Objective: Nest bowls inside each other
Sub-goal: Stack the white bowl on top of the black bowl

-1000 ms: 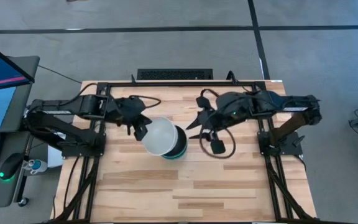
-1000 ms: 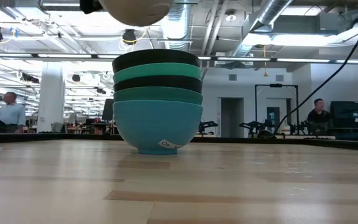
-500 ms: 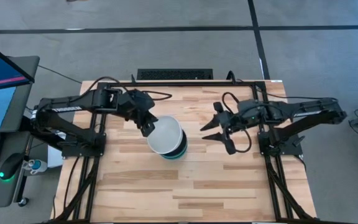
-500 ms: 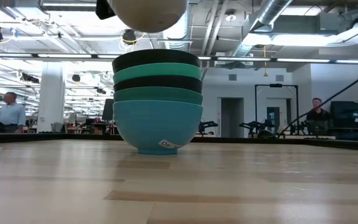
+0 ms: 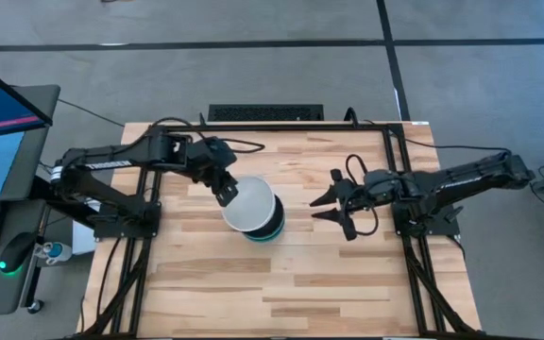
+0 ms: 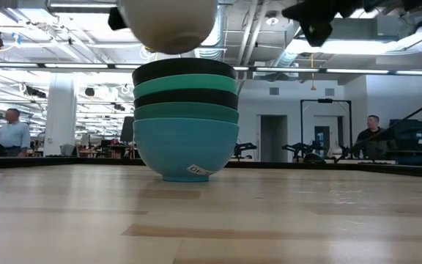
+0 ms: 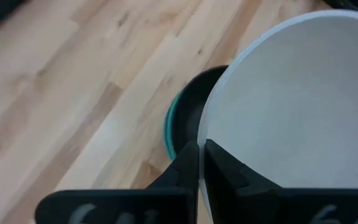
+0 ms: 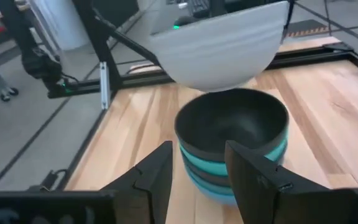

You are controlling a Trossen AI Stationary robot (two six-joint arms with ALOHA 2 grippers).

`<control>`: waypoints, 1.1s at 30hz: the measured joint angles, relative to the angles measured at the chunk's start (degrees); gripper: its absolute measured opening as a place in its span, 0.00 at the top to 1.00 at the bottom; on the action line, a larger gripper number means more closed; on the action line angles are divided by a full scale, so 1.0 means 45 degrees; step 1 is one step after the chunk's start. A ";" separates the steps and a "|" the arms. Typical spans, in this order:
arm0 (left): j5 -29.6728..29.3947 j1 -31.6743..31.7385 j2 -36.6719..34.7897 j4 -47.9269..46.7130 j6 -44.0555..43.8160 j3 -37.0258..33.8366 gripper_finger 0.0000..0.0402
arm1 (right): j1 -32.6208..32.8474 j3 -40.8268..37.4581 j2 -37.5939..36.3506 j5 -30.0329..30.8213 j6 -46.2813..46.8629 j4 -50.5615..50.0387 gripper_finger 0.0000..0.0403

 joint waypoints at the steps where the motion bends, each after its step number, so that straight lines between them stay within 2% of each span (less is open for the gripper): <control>1: 0.0168 0.0036 0.0129 0.0042 -0.0025 -0.0001 1.00 | 0.0005 -0.0149 -0.0088 0.0112 0.0000 -0.0012 0.58; 5: 0.0753 0.0083 0.0681 0.0269 -0.0047 -0.0018 1.00 | 0.0005 -0.0291 -0.0128 0.0879 0.0000 -0.0176 0.58; 12: 0.0993 0.0145 0.1338 0.1127 0.0030 0.0002 1.00 | 0.0574 -0.0299 0.0002 0.2644 -0.0335 -0.0460 0.58; 20: 0.0870 0.0316 0.1762 0.0463 0.0029 -0.0062 1.00 | 0.1298 -0.0299 -0.0011 0.2834 0.0083 -0.1018 0.58; 24: 0.0878 0.0316 0.2467 0.0410 0.0299 -0.0057 1.00 | 0.1556 -0.0299 -0.0012 0.3496 0.0089 -0.1039 0.58; 33: 0.1147 0.0345 0.3739 0.1130 0.0961 -0.0062 0.99 | 0.1740 -0.0299 -0.0009 0.3756 0.0122 -0.1112 0.58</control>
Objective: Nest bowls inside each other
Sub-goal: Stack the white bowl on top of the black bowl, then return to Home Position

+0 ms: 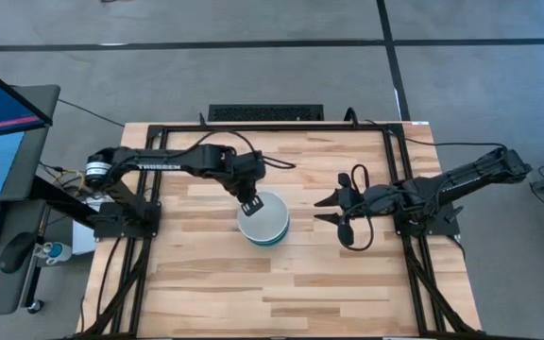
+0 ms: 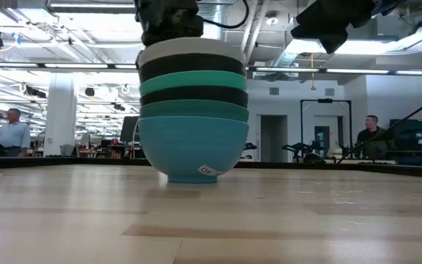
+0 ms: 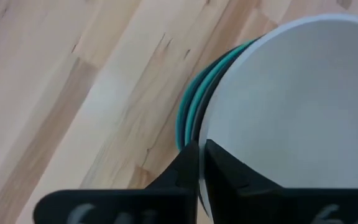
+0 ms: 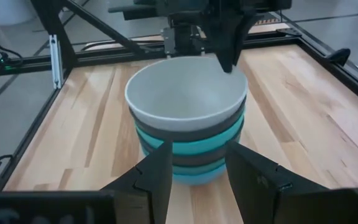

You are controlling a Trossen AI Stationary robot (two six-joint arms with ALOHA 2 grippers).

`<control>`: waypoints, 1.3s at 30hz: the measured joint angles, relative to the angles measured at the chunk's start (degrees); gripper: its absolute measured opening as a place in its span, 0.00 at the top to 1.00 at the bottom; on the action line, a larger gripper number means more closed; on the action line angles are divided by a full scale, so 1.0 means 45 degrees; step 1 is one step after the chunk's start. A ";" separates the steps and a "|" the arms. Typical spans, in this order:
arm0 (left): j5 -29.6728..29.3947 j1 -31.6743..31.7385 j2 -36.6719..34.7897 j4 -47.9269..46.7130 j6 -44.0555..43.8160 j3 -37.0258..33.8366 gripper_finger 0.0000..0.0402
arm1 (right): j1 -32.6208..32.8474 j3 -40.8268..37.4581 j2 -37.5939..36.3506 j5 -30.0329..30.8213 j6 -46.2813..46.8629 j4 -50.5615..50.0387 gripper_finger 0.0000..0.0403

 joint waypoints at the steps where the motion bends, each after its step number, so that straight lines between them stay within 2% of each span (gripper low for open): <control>1: 0.0026 0.0004 0.0026 0.0131 0.0044 0.0000 0.99 | 0.0009 0.0000 0.0000 0.0000 -0.0005 -0.0005 0.58; 6: 0.0062 0.0126 -0.0002 0.1091 0.0236 0.0000 0.92 | 0.0009 0.0000 0.0000 0.0000 0.0102 0.0005 0.58; 16: 0.0089 0.0359 -0.0030 0.1135 0.0323 0.0000 0.80 | 0.0009 0.0000 0.0000 -0.0005 0.0097 0.0000 0.58; 21: 0.1159 0.0364 -0.0210 0.2403 -0.0043 0.0015 0.78 | 0.0009 0.0000 0.0000 -0.0010 0.0087 0.0000 0.58; 24: 0.1324 0.0355 -0.0459 0.3006 -0.0080 0.0146 0.78 | 0.0009 0.0000 0.0000 -0.0010 0.0077 0.0000 0.58; 28: 0.0878 0.0355 -0.0594 0.2383 0.0156 0.0990 0.78 | 0.0009 0.0000 -0.0041 -0.0010 0.0076 0.0003 0.58; 33: 0.0590 0.0355 -0.0619 0.1171 0.0590 0.2791 0.78 | 0.0004 0.0001 -0.0408 -0.0011 0.0382 0.0294 0.58; 39: 0.0269 0.0282 -0.0619 0.1205 0.1499 0.4549 0.78 | 0.0004 0.0010 -0.0719 -0.0021 0.1605 0.0408 0.58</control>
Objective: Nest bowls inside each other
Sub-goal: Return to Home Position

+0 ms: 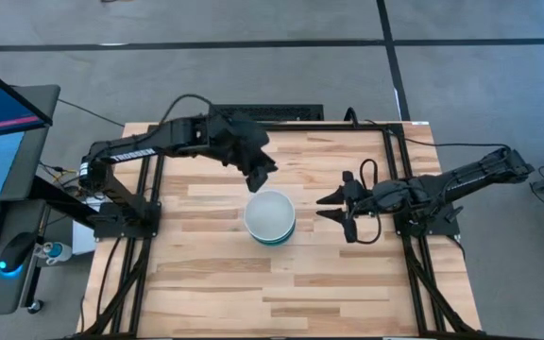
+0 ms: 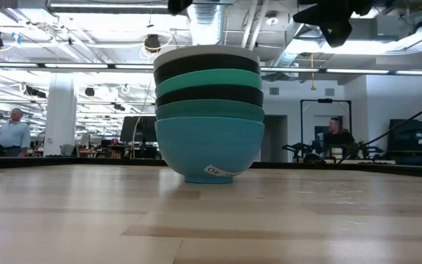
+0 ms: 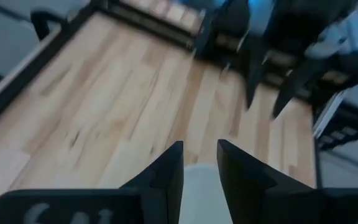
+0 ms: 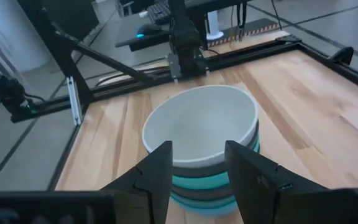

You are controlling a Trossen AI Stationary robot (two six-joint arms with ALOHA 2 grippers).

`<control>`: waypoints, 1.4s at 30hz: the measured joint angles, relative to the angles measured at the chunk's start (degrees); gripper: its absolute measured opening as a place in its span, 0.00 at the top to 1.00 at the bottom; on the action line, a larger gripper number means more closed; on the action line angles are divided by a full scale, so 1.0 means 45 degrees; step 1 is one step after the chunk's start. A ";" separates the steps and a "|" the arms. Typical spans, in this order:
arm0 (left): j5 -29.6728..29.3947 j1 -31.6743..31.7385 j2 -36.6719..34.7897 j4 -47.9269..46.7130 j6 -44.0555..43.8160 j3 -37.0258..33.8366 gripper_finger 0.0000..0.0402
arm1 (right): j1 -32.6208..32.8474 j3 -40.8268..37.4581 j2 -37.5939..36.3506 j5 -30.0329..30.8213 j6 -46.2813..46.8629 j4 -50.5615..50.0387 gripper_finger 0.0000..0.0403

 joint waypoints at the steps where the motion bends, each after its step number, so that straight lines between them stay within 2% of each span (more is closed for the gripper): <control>1: -0.0005 0.0000 -0.0011 0.0038 -0.0072 0.0222 0.78 | 0.0000 0.0000 0.0000 -0.0039 0.0041 -0.0035 0.58; 6: 0.0088 0.0000 -0.0015 -0.0074 -0.0598 0.0875 0.78 | 0.0000 0.0000 0.0138 -0.0144 0.0037 -0.0226 0.58; 12: 0.1065 -0.0008 -0.0004 -0.0555 -0.0778 0.1056 0.78 | -0.0102 -0.0005 0.0316 -0.0136 0.0332 -0.0114 0.58; 18: 0.1046 -0.0519 0.0000 0.0176 -0.0117 0.1056 0.78 | -0.0194 -0.0005 0.0306 -0.0239 0.0741 0.2156 0.58; 23: 0.0861 -0.0917 -0.0055 0.1098 0.0596 0.1052 0.78 | -0.0185 0.0000 0.0270 -0.1326 0.0107 0.4243 0.58; 27: 0.0797 -0.1007 -0.0350 0.0956 0.0609 0.1041 0.78 | -0.0067 0.0000 -0.0092 -0.2048 0.0056 0.4884 0.58; 32: 0.0772 -0.1238 -0.1077 0.0998 0.0550 0.1041 0.78 | 0.0328 0.0000 -0.1261 -0.2044 -0.0023 0.4879 0.58; 36: -0.0226 -0.1516 -0.2033 0.0412 0.0632 0.1041 0.78 | 0.0752 0.0000 -0.2570 -0.2001 -0.0667 0.4365 0.58; 42: -0.2202 -0.2154 -0.3444 -0.0775 0.0757 0.0572 0.78 | 0.1087 0.0000 -0.4180 -0.1878 -0.0548 0.2003 0.58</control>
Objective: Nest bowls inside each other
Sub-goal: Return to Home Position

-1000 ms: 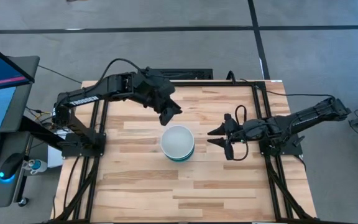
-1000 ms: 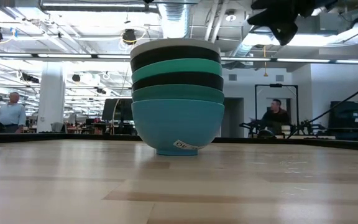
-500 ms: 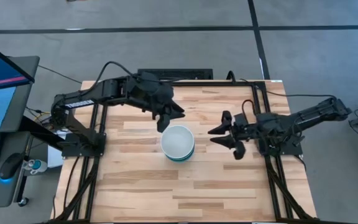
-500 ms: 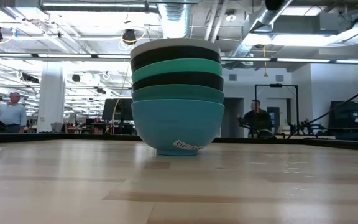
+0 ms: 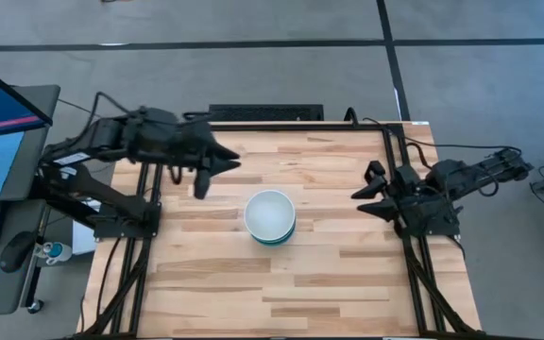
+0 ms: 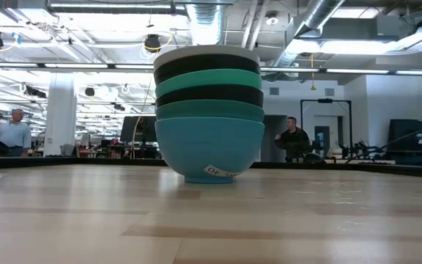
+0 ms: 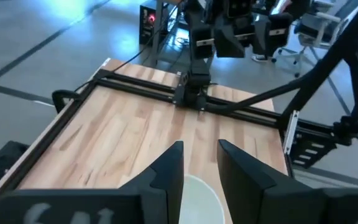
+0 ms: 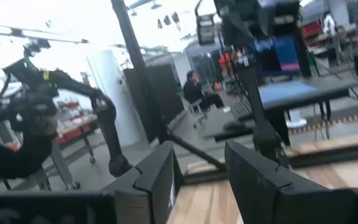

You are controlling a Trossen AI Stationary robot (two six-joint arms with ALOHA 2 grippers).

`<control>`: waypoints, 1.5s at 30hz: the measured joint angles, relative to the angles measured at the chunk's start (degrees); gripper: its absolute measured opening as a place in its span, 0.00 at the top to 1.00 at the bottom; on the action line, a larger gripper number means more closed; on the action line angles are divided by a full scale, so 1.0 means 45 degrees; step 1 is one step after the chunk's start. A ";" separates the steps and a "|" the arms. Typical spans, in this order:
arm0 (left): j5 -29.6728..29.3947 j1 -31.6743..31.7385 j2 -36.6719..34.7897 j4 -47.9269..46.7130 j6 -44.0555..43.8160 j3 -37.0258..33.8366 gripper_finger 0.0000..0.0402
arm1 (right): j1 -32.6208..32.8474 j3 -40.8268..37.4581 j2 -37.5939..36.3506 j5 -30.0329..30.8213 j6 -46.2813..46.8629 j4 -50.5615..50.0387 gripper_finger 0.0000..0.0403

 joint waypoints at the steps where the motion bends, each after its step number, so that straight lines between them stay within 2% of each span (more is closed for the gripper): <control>1: -0.0128 -0.0106 -0.0257 0.0008 0.0002 -0.0234 0.78 | 0.0036 0.0000 -0.0131 0.0117 0.0021 -0.0309 0.58; 6: -0.1062 -0.0381 -0.1853 0.0704 -0.0498 -0.2431 0.78 | 0.0075 0.0000 -0.0532 0.0850 0.0118 -0.0976 0.58; 11: -0.1171 -0.0391 -0.4129 0.2683 -0.0971 -0.5957 0.78 | 0.0069 0.0000 -0.0629 0.0883 -0.0149 -0.1036 0.58; 19: 0.0291 -0.0391 -0.7907 0.5842 -0.1818 -1.1700 0.78 | 0.0069 0.0000 -0.0614 0.0883 -0.0100 -0.1766 0.58; 25: 0.1667 -0.0410 -1.0345 0.7625 -0.1857 -1.4971 0.78 | 0.0059 0.0000 -0.0502 0.0883 -0.0100 -0.2770 0.58; 27: 0.1829 -0.0410 -1.1141 0.8000 -0.1855 -1.5753 0.78 | 0.0059 -0.0007 -0.0435 0.0923 -0.0100 -0.3360 0.58; 31: 0.2200 -0.0410 -1.2644 0.8124 -0.1761 -1.6950 0.78 | 0.0059 -0.0758 -0.0362 0.1357 -0.0098 -0.2877 0.58; 40: 0.2582 -0.0410 -1.4892 0.8014 -0.1315 -1.8557 0.78 | 0.0059 -0.3640 -0.0376 0.1212 -0.0080 0.1190 0.58; 45: 0.2556 -0.0410 -1.5398 0.7995 -0.0266 -1.9162 0.78 | 0.0069 -0.4389 -0.0371 0.1170 -0.0066 0.2166 0.58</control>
